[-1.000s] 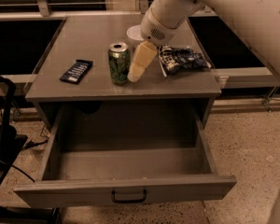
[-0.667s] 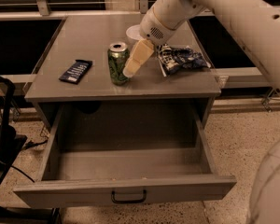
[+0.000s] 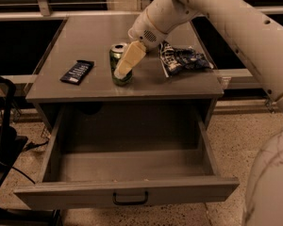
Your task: Place green can into top drawer
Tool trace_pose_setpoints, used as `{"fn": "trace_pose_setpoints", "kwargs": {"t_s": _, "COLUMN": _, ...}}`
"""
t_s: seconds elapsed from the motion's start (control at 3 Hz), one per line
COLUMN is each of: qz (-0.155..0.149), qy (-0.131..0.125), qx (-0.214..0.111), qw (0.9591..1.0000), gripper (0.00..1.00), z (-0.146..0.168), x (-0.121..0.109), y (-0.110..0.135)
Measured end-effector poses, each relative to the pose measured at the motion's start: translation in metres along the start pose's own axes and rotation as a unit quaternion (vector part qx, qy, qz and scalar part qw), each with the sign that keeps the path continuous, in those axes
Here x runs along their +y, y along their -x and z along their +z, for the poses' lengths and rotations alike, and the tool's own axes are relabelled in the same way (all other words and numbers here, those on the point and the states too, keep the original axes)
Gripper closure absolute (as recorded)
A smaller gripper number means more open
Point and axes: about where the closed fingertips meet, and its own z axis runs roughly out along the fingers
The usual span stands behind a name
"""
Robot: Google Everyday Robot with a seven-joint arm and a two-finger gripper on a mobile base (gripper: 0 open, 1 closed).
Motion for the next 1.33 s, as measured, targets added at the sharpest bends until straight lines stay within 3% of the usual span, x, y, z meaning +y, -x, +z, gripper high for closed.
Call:
{"fn": "trace_pose_setpoints", "kwargs": {"t_s": 0.67, "qz": -0.035, "qy": 0.035, "qx": 0.001, "qw": 0.9987, "gripper": 0.00, "z": 0.026, "x": 0.022, "y": 0.023}}
{"fn": "trace_pose_setpoints", "kwargs": {"t_s": 1.33, "qz": -0.020, "qy": 0.050, "qx": 0.012, "qw": 0.9985, "gripper": 0.00, "z": 0.034, "x": 0.020, "y": 0.023}}
